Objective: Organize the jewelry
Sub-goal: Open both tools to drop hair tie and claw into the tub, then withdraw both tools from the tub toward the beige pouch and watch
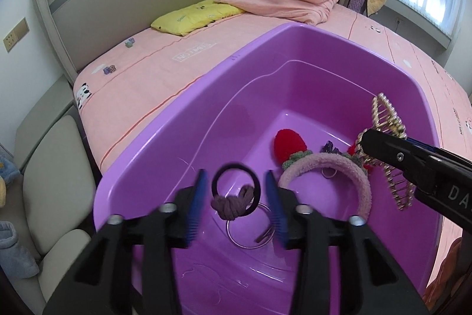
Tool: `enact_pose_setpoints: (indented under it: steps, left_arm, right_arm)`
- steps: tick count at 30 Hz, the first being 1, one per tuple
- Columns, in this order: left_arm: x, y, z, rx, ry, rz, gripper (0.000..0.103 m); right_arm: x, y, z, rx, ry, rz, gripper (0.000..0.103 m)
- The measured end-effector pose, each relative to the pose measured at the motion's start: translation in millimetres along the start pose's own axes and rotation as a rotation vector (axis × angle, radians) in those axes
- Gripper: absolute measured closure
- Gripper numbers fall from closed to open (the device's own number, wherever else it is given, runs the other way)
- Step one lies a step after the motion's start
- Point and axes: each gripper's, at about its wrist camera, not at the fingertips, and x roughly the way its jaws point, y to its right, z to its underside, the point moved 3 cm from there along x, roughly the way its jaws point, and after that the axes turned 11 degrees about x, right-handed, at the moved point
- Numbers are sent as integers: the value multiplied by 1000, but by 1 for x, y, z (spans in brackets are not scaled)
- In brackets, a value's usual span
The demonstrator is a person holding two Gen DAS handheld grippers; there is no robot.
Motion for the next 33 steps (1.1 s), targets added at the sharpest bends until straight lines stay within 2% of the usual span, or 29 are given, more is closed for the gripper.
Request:
enact_pose_setpoints:
  steps: [1,3,8,19,33]
  left_arm:
    - [-3,-1,0,-4,14,-10,29]
    - [-10,-2,-1,-7,45,-37,19]
    - [-8,-4,0,-21,15,-22,19]
    - [-13,-4,4,-34,3,-25,19]
    - [-47,-3,10,-37,40,-20,13]
  right_arm:
    - [-2,-1,-1,-3,10,2,44]
    - [-7,0,-2,3,38,1,34]
    - [-11,6,-5,29,30,-2,34]
    - [-16,8,-2,29,25,3,34]
    - [-43,1,9,-1,55,16,34]
